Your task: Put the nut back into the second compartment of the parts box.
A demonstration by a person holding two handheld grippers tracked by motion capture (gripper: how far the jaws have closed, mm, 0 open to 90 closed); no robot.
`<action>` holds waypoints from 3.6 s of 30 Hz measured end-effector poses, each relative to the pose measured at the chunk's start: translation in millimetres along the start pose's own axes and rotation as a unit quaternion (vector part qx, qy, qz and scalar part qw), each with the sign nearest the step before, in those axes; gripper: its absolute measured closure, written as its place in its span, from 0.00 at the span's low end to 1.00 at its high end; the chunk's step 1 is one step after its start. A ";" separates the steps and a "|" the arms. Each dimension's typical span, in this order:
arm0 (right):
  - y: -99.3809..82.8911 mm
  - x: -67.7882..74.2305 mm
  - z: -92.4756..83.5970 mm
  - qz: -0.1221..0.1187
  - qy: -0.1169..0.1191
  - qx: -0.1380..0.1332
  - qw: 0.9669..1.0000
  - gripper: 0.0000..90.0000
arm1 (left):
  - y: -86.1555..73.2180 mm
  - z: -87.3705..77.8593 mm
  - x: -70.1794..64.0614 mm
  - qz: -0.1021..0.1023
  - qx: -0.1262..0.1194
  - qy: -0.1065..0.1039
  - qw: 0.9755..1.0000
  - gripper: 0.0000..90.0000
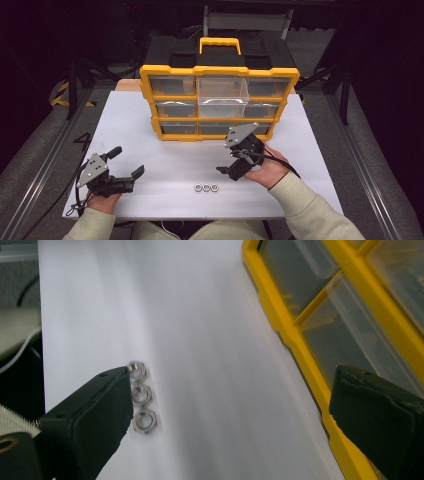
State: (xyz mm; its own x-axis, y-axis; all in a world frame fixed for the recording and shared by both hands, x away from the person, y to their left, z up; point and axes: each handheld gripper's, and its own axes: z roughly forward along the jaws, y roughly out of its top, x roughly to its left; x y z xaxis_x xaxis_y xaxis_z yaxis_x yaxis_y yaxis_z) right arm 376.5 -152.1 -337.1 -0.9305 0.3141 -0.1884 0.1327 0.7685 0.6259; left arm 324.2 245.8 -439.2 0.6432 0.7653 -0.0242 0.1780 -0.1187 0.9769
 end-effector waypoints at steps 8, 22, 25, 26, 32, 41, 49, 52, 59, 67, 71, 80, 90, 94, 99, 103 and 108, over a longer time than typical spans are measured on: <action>16.7 4.0 9.7 -0.031 0.024 0.095 0.995 0.06 | -0.3 0.3 0.3 -0.004 0.000 0.000 1.000 0.00; 31.7 10.3 21.5 -0.068 0.045 0.217 0.973 0.08 | -1.0 0.8 1.5 -0.009 0.007 0.001 1.000 0.00; 31.2 13.4 26.1 -0.073 0.045 0.225 0.970 0.09 | -1.4 0.4 2.6 -0.013 0.004 0.001 1.000 0.00; 30.0 15.2 28.1 -0.076 0.047 0.225 0.970 0.10 | -1.4 0.4 2.7 -0.013 0.004 0.001 1.000 0.00; 21.0 27.8 44.6 -0.081 0.055 0.226 0.969 0.13 | -1.2 0.6 2.5 -0.010 0.008 0.000 1.000 0.00; 11.1 38.1 67.4 -0.084 0.083 0.237 0.964 0.19 | -1.5 0.7 2.6 -0.013 0.007 0.000 1.000 0.00; 6.7 45.5 81.1 -0.088 0.101 0.243 0.961 0.33 | -1.4 0.7 2.5 -0.012 0.008 -0.001 1.000 0.00; 4.7 46.7 85.6 -0.091 0.103 0.250 0.959 0.36 | -1.4 0.9 2.7 -0.012 0.008 -0.003 1.000 0.00; 2.3 51.0 92.3 -0.094 0.107 0.250 0.958 0.54 | -1.7 1.2 3.0 -0.018 0.010 -0.004 1.000 0.00; 0.3 51.1 98.4 -0.096 0.111 0.264 0.953 0.72 | -1.9 1.4 3.2 -0.018 0.009 -0.005 1.000 0.00; 0.8 48.3 99.1 -0.092 0.110 0.268 0.953 0.77 | -1.8 1.3 3.2 -0.018 0.009 -0.004 1.000 0.00; 14.5 45.0 80.5 -0.097 0.121 0.260 0.953 0.78 | -1.9 1.5 3.2 -0.018 0.009 -0.004 1.000 0.00; 42.3 30.5 41.7 -0.099 0.124 0.255 0.954 0.78 | -1.5 0.8 3.2 -0.017 0.012 -0.004 1.000 0.00; 54.9 25.0 26.5 -0.101 0.119 0.252 0.955 0.78 | -1.7 1.1 2.7 -0.018 0.010 -0.001 1.000 0.00; 71.6 20.1 9.8 -0.109 0.119 0.247 0.955 0.78 | -1.6 0.3 3.1 -0.016 0.009 -0.001 1.000 0.00; 82.7 17.7 -0.9 -0.116 0.121 0.246 0.955 0.78 | -1.5 0.3 3.1 -0.016 0.007 -0.001 1.000 0.00; 94.6 13.4 -14.1 -0.121 0.119 0.242 0.955 0.78 | -1.4 0.3 3.1 -0.016 0.008 0.000 1.000 0.00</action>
State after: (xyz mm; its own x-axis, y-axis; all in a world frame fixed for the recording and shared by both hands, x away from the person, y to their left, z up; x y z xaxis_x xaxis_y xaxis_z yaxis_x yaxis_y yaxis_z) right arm 371.8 -83.0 -269.7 -0.9975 0.0036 -0.0699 -0.0070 0.9885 0.1513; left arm 326.2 248.1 -440.7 0.6377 0.7683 -0.0550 0.2093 -0.1041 0.9723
